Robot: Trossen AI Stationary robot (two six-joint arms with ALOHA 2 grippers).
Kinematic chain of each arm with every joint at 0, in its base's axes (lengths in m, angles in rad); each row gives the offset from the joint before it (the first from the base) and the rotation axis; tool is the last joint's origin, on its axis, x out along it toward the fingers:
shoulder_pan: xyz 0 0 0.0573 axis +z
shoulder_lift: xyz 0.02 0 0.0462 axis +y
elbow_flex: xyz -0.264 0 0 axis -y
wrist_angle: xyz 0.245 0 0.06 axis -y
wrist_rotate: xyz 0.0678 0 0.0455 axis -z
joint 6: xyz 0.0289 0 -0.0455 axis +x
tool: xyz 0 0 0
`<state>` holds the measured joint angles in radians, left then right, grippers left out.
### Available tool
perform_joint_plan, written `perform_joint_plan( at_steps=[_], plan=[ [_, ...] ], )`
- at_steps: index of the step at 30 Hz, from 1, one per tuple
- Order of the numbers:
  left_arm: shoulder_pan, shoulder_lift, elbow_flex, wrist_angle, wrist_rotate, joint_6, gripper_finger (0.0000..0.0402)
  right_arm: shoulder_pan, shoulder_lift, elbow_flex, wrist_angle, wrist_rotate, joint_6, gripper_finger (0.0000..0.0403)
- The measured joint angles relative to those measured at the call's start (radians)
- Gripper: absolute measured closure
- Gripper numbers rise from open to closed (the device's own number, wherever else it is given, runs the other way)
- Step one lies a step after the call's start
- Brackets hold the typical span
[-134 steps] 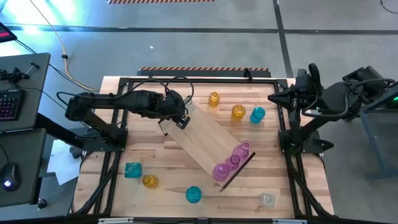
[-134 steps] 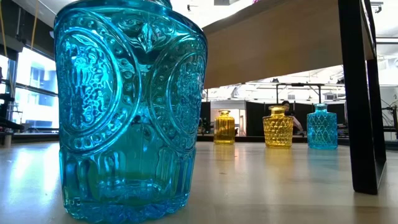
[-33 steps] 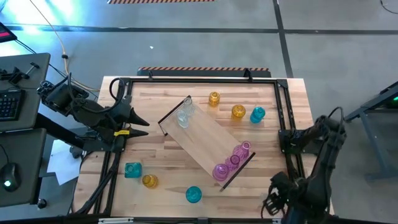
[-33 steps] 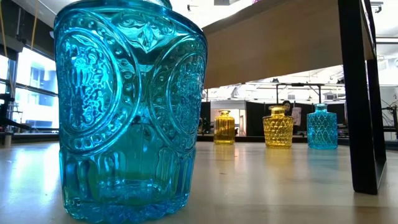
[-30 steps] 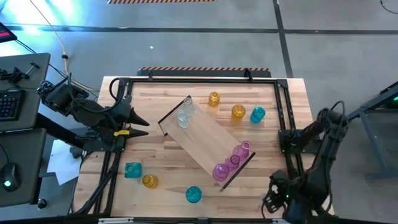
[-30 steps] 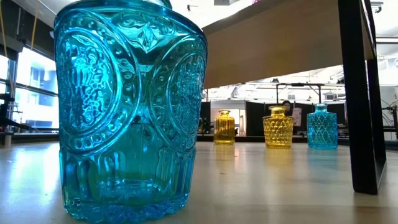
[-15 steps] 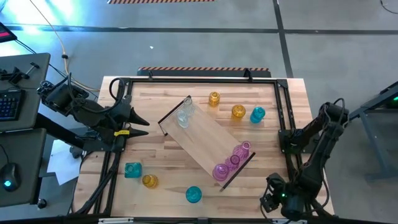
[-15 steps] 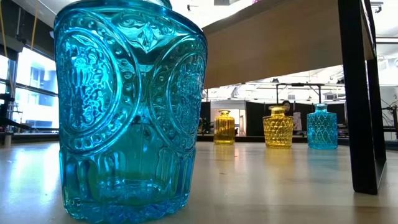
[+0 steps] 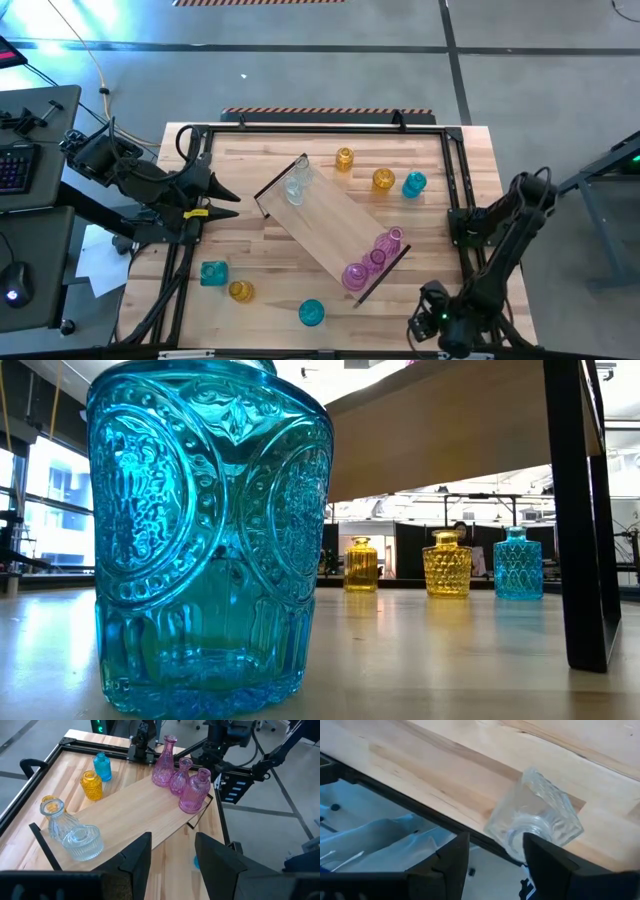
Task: Sort vases onto shelf
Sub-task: Put the transparent flower vase on the shelf aligned with the other transparent flower vases
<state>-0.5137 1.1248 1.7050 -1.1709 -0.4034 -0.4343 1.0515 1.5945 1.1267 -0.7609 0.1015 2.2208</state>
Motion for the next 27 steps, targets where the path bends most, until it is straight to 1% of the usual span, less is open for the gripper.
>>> perform_joint_plan(
  at_steps=[9, 14, 16, 18, 23, 24, 25, 27],
  plan=[
    [0.000, 0.000, 0.000, 0.000, 0.000, 0.000, 0.0257, 0.000, 0.041, 0.005, 0.007, -0.006, 0.004, 0.0222],
    [0.000, 0.000, 0.000, 0.000, 0.000, -0.006, 0.0257, -0.002, 0.066, 0.003, 0.006, -0.049, 0.004, 0.0229],
    [0.000, 0.000, 0.000, 0.000, 0.000, -0.006, 0.0257, -0.001, 0.069, 0.002, 0.004, -0.064, 0.004, 0.0246],
    [0.000, 0.000, 0.000, 0.000, 0.000, -0.006, 0.0257, -0.001, 0.070, 0.001, -0.002, -0.080, 0.003, 0.0273],
    [0.000, 0.000, 0.000, 0.000, 0.000, -0.006, 0.0257, 0.000, 0.071, -0.001, -0.002, -0.100, -0.007, 0.0378],
    [0.000, 0.000, 0.000, 0.000, 0.000, -0.006, 0.0257, 0.000, 0.071, -0.001, 0.003, -0.102, -0.020, 0.0388],
    [0.000, 0.000, 0.000, 0.000, 0.000, -0.006, 0.0257, 0.000, 0.071, -0.001, 0.006, -0.103, -0.023, 0.0391],
    [0.000, 0.000, 0.000, 0.000, 0.002, -0.006, 0.0257, -0.006, 0.072, -0.001, 0.005, -0.110, -0.023, 0.0382]
  ],
)
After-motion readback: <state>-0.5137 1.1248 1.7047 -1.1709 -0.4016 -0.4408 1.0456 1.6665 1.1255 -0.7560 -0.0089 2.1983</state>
